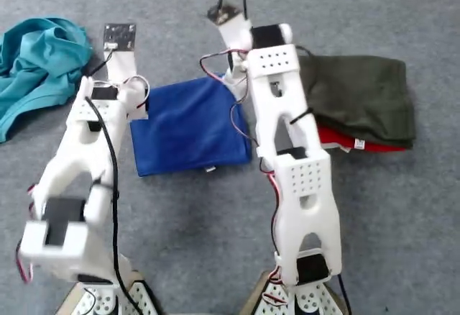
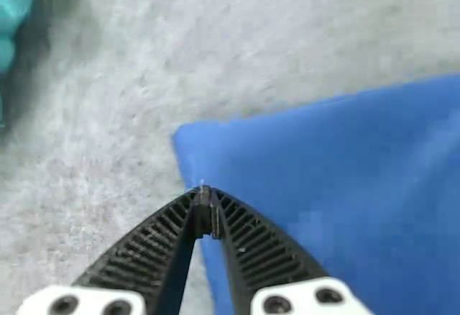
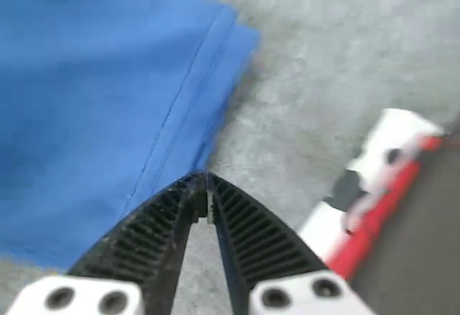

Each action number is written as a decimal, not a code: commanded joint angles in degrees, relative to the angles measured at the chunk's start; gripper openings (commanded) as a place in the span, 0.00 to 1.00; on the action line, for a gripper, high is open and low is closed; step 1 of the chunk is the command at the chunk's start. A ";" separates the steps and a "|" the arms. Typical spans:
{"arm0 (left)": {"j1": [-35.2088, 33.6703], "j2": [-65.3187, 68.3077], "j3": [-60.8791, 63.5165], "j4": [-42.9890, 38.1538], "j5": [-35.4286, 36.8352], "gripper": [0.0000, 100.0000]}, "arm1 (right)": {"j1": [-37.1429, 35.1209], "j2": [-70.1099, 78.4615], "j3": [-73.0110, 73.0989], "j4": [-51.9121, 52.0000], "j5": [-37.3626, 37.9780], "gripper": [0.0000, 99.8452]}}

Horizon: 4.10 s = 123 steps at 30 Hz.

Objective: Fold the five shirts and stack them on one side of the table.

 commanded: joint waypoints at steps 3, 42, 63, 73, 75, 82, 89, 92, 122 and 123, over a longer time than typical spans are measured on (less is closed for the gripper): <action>-4.00 11.52 -8.13 -1.76 -0.35 0.03 | 0.88 6.29 -5.58 0.35 -0.44 0.01; -27.74 -7.56 22.99 -22.24 -24.62 0.03 | -11.60 -52.97 59.56 -5.63 -33.05 0.02; -28.53 -2.11 21.05 -24.88 -24.79 0.03 | -13.19 -32.04 66.07 -32.44 -57.14 0.29; -28.53 -2.11 21.14 -24.88 -24.79 0.03 | -10.90 -20.97 60.62 -32.26 -56.62 0.25; -28.53 -2.11 21.14 -24.79 -24.79 0.03 | -10.64 -20.79 60.70 -32.26 -56.53 0.18; -28.53 -2.11 21.05 -24.79 -24.79 0.03 | -10.55 -20.97 60.44 -27.52 -52.13 0.04; -28.62 -2.29 21.05 -24.79 -24.79 0.03 | -10.55 -21.05 58.51 -21.01 -52.13 0.02; -28.62 -2.46 20.35 -24.44 -24.53 0.03 | -10.29 -21.05 56.75 -19.69 -52.04 0.01; -4.70 10.11 -27.30 26.64 13.10 0.29 | -7.47 -19.56 61.05 -31.21 -52.48 0.01; -4.35 10.99 -27.47 25.93 13.10 0.29 | -7.47 -19.56 61.05 -31.21 -52.57 0.01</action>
